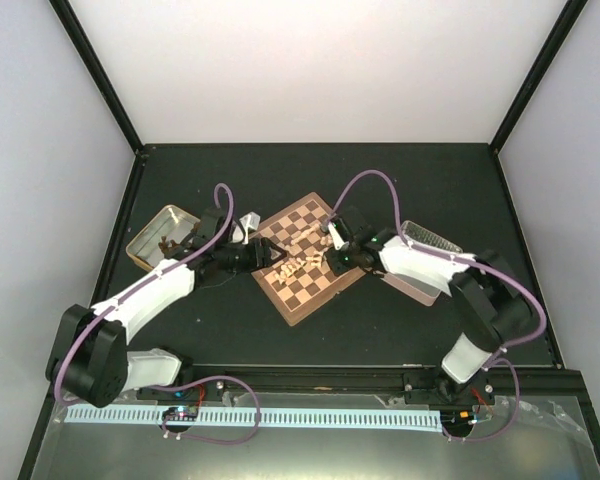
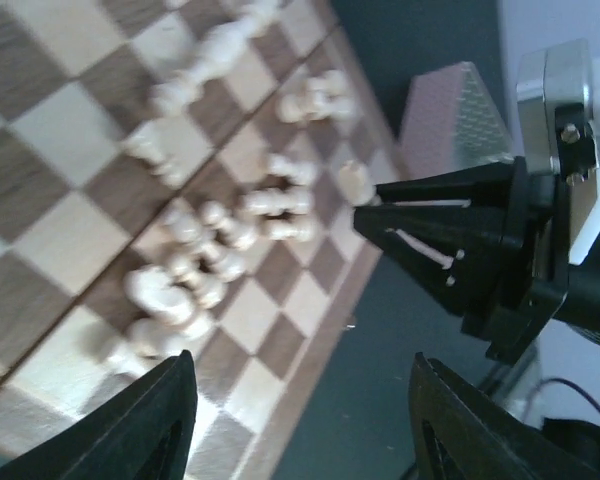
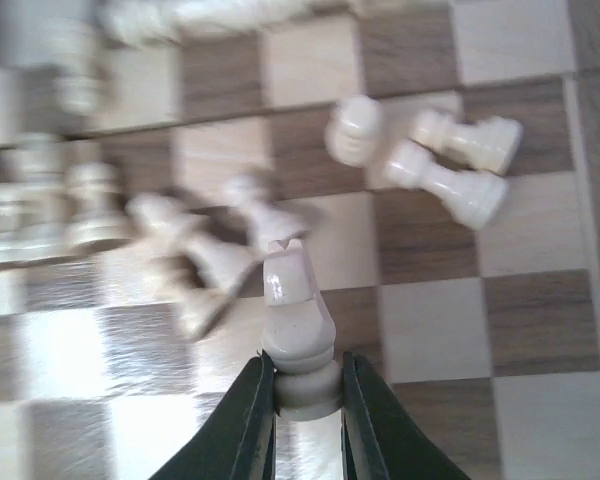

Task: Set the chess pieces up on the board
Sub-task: Pick up the chess piece from the chessboard, then place the chess piece on the chessboard.

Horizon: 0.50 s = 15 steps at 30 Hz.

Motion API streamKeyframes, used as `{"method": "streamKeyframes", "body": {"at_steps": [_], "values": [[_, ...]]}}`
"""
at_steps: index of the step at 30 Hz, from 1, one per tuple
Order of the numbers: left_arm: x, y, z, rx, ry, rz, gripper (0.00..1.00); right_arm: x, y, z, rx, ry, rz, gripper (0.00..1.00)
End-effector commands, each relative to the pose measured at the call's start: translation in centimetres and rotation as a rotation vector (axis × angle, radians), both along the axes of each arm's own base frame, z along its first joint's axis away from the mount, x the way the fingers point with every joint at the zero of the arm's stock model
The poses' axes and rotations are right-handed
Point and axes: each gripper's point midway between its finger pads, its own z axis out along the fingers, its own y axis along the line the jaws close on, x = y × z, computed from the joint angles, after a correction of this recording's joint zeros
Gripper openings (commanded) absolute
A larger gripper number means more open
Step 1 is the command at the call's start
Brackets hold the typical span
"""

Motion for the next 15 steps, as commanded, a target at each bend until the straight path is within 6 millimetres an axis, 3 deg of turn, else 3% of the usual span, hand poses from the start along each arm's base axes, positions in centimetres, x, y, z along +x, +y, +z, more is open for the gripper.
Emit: {"method": "streamKeyframes", "body": {"at_steps": [1, 5, 9, 15], "values": [[-0.1, -2.8, 6.1, -0.211, -0.117, -0.131, 0.61, -1.6, 4.3, 6.4, 0.302, -0.096, 0.184, 0.11], [-1.3, -4.4, 8.9, -0.303, -0.173, -0.244, 0.68, -4.9, 7.0, 10.5, 0.532, -0.067, 0.353, 0.11], [-2.5, -5.3, 10.0, -0.329, -0.197, -0.324, 0.68, -7.1, 8.0, 13.5, 0.663, -0.058, 0.461, 0.11], [-3.5, -6.0, 11.2, -0.371, -0.210, -0.375, 0.49, -8.5, 8.1, 15.6, 0.730, -0.062, 0.517, 0.11]]}}
